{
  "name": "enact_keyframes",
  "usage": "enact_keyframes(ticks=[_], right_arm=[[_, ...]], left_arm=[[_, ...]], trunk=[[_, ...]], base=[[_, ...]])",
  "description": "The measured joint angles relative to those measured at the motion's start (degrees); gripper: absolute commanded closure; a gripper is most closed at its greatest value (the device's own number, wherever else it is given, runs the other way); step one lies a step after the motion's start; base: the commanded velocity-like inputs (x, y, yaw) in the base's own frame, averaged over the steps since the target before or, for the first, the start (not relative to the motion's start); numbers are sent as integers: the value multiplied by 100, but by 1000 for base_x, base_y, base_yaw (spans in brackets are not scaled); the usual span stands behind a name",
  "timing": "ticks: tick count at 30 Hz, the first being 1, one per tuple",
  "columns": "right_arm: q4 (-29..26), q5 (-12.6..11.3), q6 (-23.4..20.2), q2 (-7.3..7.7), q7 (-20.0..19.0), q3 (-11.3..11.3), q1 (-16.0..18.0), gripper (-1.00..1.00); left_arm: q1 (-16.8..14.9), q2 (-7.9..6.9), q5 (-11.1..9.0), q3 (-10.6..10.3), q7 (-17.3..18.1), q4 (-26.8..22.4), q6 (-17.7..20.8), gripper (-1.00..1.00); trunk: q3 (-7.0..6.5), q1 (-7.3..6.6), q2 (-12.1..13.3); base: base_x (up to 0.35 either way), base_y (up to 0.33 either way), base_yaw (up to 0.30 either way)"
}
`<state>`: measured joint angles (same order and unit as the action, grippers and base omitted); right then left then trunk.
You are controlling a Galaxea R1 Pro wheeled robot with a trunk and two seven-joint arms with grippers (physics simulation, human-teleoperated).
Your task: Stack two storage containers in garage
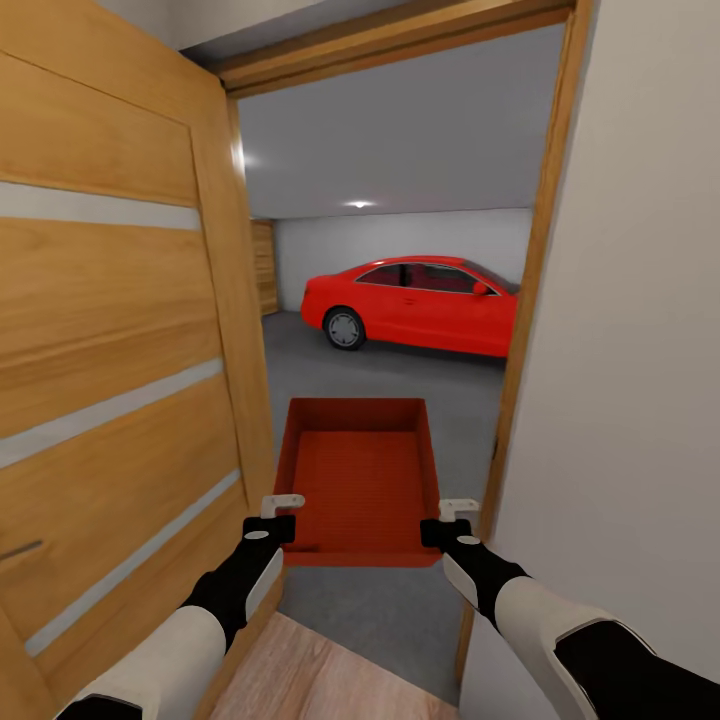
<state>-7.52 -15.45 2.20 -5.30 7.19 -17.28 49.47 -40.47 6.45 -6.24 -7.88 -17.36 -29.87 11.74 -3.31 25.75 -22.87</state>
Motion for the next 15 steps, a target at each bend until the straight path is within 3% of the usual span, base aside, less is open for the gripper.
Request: enact_keyframes(ticks=[10, 15], right_arm=[[2, 1, 0, -2, 1, 1, 0, 100], [0, -1, -1, 2, 1, 0, -1, 100]], left_arm=[[0, -2, -2, -2, 0, 0, 2, 100], [-1, 2, 2, 1, 1, 2, 1, 100]], trunk=[[0, 0, 0], [0, 0, 0]], base=[[145, 208, -3], [145, 207, -165]])
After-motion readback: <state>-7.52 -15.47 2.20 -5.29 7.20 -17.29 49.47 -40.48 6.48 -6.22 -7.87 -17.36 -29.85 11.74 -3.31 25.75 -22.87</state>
